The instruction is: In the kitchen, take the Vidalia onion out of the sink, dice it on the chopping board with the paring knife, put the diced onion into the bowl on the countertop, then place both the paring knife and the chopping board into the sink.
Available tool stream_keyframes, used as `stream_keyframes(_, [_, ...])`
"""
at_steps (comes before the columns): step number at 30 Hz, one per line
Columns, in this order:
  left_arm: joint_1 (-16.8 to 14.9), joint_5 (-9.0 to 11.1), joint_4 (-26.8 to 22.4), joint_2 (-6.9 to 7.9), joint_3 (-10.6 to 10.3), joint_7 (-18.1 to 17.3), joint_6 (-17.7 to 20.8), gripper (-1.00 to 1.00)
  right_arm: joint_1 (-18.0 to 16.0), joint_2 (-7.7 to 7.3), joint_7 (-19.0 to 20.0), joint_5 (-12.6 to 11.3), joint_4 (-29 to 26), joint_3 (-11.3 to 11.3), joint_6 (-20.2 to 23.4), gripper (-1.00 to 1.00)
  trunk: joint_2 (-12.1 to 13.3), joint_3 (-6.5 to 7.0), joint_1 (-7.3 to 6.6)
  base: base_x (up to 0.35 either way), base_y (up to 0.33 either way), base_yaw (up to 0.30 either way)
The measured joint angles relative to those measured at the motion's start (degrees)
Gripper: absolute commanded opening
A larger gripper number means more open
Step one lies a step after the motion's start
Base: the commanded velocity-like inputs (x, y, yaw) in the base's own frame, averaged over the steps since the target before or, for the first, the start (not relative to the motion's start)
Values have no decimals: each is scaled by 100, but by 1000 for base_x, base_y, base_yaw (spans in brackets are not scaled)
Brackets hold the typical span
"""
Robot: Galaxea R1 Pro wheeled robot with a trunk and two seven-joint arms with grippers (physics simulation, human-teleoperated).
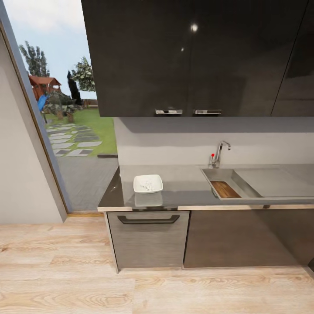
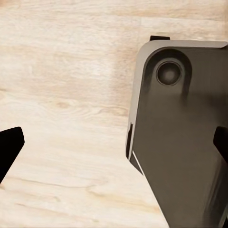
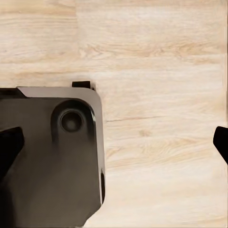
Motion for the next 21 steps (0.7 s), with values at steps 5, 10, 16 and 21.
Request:
stream_keyframes(5, [0, -1, 1, -3, 0, 0, 2, 100, 1, 27, 7, 3, -137, -1, -668, 100, 0, 0, 0, 0, 0, 0])
stream_keyframes(10, [0, -1, 0, -2, -2, -2, 2, 100, 1, 53, 9, 1, -161, -3, -853, 100, 0, 0, 0, 0, 0, 0])
stream_keyframes(16, [0, -1, 0, -7, 0, 2, 3, 100, 1, 57, 10, 0, -157, -4, -869, 100, 0, 0, 0, 0, 0, 0])
stream_keyframes(21, [0, -1, 0, -7, -3, 0, 2, 100, 1, 57, 10, 0, -156, -4, -871, 100, 0, 0, 0, 0, 0, 0])
